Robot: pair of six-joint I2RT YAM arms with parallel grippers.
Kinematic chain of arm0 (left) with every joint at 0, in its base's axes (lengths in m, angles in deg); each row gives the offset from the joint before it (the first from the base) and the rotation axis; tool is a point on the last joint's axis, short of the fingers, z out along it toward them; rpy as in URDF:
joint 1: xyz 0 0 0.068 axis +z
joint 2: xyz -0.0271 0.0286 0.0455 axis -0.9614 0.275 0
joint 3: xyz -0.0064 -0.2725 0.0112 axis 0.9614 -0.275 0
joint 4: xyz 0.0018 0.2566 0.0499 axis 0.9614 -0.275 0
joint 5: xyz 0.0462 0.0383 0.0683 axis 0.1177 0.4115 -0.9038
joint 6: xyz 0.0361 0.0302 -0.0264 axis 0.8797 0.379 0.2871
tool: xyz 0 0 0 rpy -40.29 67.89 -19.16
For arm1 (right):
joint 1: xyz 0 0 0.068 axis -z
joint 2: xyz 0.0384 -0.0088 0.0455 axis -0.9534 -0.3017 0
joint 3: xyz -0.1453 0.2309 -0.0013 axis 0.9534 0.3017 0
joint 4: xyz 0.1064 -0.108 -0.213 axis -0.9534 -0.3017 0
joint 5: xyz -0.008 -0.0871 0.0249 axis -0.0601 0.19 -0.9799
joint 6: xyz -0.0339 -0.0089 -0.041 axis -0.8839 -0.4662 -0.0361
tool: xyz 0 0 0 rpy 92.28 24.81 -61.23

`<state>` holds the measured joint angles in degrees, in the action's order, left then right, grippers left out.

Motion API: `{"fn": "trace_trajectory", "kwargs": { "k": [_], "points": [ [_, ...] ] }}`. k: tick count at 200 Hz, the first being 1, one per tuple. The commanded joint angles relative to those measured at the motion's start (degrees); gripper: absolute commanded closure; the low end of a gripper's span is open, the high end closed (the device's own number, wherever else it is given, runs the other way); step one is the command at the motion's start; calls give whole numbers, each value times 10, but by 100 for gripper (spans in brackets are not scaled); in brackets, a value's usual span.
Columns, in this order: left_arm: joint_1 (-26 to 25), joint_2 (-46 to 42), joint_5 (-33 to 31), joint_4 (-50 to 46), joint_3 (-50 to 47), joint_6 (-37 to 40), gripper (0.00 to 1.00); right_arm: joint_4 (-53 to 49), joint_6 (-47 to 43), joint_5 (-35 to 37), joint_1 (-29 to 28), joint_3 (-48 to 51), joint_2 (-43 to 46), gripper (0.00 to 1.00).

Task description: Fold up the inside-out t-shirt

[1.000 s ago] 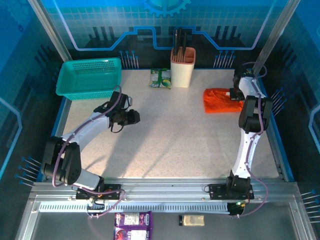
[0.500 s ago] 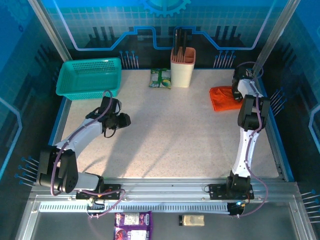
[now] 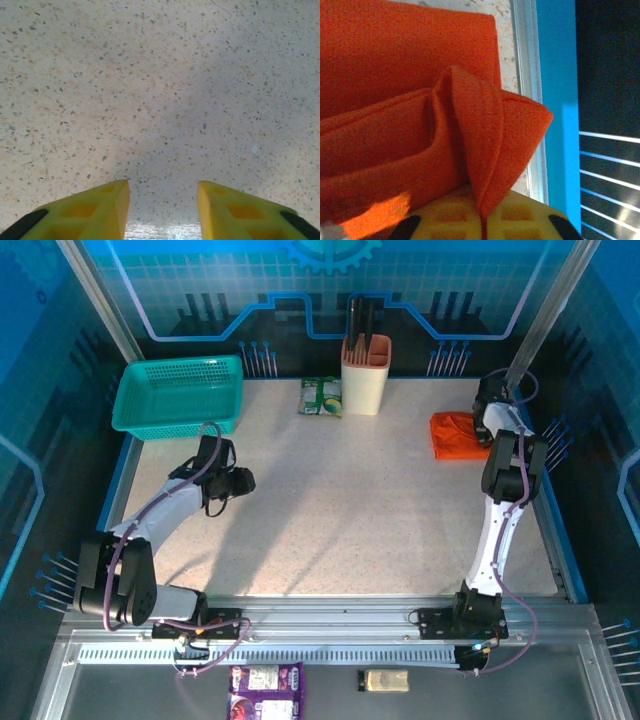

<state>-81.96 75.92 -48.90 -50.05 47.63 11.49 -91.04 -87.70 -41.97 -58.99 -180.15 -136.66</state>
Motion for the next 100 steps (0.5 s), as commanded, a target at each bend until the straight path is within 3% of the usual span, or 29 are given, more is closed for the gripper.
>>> {"fn": "trace_trajectory", "kwargs": {
  "k": [1,37,46,75,87,100],
  "points": [
    [10,-13,-46,19,-9,0,50,43,30,13,3,44,66,75],
    [28,-15,-124,21,-8,18,22,136,55,17,-28,165,188,46],
    [32,-16,-148,21,-9,21,2,150,65,11,-38,203,217,41],
    [43,-9,-209,46,-22,37,1,198,82,7,-80,323,317,24],
    [47,1,-230,53,-22,40,1,192,104,-27,-99,364,361,19],
    [49,7,-245,74,-30,53,1,185,137,-72,-115,410,404,6]
  ]
}}
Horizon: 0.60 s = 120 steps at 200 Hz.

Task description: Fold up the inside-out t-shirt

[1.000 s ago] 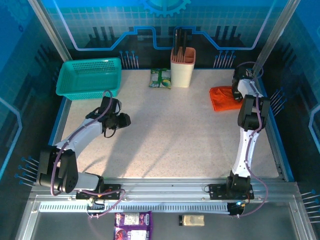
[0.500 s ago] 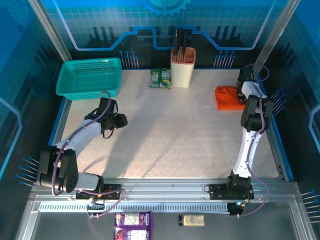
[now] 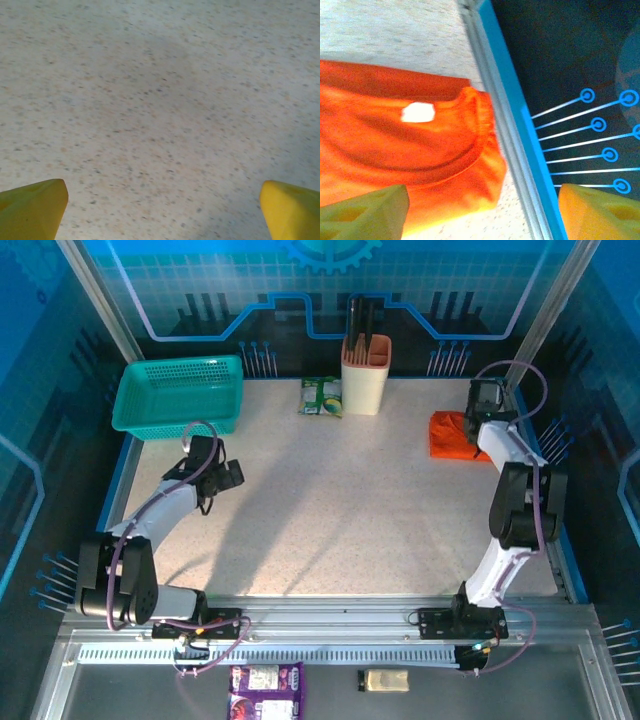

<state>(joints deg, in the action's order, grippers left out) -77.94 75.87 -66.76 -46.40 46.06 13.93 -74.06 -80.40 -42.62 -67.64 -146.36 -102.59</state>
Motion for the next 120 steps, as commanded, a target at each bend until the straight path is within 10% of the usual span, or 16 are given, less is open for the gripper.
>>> {"fn": "trace_trajectory", "kwargs": {
  "k": [1,75,120],
  "points": [
    [9,8,-68,40,-15,29,1,15,67,-69,-29,74,66,5],
    [13,-21,45,486,-196,140,1,407,119,-270,-38,411,189,0],
    [16,10,93,604,-234,194,1,546,60,-266,-82,473,167,0]
  ]
}}
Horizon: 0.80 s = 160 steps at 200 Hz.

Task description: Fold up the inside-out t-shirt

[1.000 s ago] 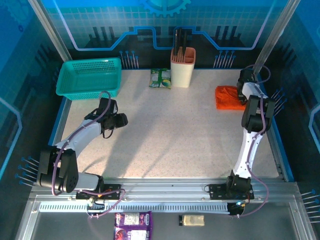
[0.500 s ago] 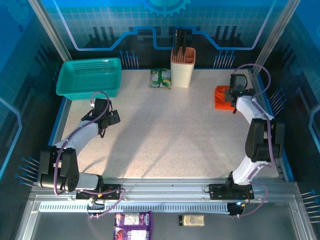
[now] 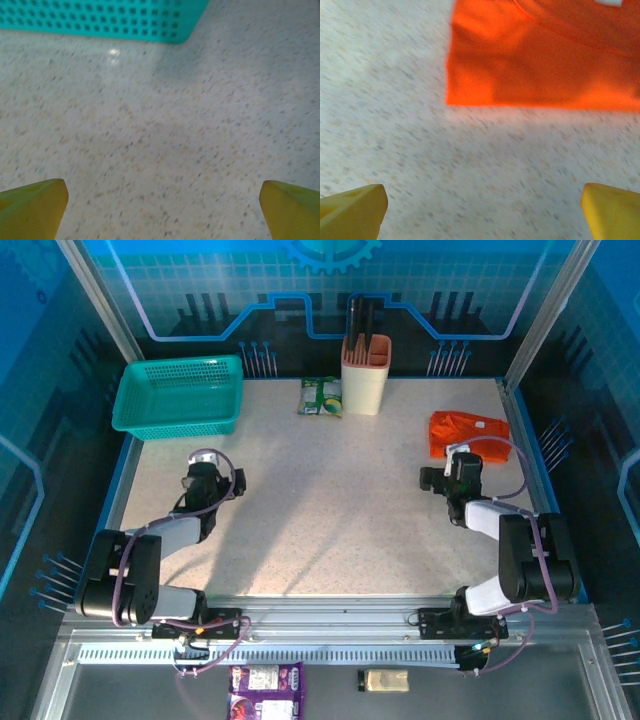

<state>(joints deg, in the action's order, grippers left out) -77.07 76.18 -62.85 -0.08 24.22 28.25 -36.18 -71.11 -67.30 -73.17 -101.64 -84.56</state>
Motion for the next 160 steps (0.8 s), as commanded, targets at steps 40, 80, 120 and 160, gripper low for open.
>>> {"fn": "trace_trajectory", "kwargs": {
  "k": [40,80,120,160],
  "points": [
    [19,78,88,299,-60,58,1,318,-57,-20,-44,90,-46,0],
    [19,101,91,241,-21,64,1,293,-48,-18,-39,81,-41,0],
    [13,103,78,256,-26,68,1,296,-50,-12,-42,81,-43,0],
    [13,103,80,255,-25,66,1,293,-53,-16,-42,80,-42,0]
  ]
}}
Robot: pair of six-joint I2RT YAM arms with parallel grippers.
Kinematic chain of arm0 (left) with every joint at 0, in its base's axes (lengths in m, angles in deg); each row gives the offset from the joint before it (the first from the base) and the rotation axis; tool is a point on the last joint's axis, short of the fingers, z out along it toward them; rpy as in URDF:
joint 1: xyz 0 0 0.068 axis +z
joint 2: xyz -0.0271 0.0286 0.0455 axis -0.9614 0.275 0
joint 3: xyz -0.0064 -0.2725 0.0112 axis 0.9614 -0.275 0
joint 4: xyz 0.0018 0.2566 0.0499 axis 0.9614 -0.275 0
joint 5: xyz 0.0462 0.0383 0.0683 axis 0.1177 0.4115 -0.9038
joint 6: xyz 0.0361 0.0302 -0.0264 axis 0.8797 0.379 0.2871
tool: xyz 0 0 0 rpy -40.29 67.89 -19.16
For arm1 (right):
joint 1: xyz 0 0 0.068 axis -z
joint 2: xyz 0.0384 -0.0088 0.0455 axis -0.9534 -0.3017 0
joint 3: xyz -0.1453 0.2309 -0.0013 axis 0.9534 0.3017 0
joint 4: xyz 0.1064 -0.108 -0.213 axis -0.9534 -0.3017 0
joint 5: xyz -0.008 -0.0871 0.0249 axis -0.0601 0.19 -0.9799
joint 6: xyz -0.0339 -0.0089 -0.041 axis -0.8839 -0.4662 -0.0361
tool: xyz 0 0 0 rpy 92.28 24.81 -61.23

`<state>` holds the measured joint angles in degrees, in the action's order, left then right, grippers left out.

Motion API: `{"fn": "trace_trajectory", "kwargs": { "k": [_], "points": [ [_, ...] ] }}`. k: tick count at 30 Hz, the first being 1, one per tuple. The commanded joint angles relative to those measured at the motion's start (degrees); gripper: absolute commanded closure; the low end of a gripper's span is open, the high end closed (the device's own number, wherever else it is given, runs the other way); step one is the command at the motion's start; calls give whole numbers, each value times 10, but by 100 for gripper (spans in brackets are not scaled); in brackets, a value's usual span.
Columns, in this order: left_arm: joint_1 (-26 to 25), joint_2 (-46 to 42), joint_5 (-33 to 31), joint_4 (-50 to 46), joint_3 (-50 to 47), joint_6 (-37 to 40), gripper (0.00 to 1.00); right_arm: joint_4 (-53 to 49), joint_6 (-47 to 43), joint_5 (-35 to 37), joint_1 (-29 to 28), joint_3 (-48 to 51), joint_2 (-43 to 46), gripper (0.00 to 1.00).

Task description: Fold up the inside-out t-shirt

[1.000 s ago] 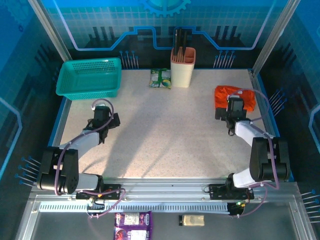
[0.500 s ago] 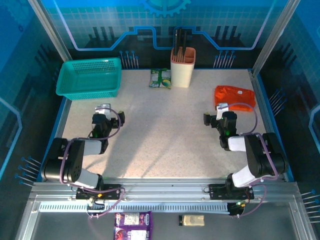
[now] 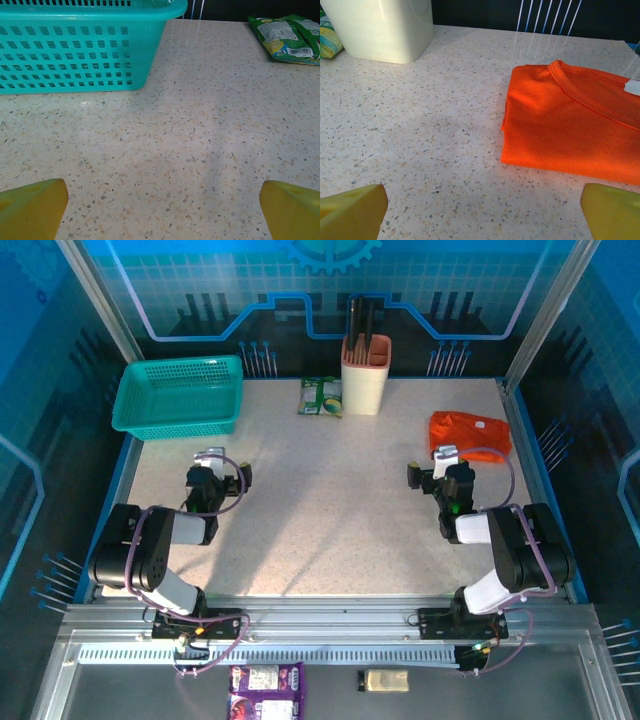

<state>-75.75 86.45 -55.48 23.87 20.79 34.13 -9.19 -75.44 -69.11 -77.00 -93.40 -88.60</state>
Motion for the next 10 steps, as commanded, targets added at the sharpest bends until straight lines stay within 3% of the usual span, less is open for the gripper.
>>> {"fn": "trace_trajectory", "kwargs": {
  "k": [1,10],
  "points": [
    [0,1,6,15,9,8,1,23,-10,2,-4,-2,-2,0],
    [0,1,7,14,9,8,1,26,-6,16,-6,-2,-3,0]
  ]
}}
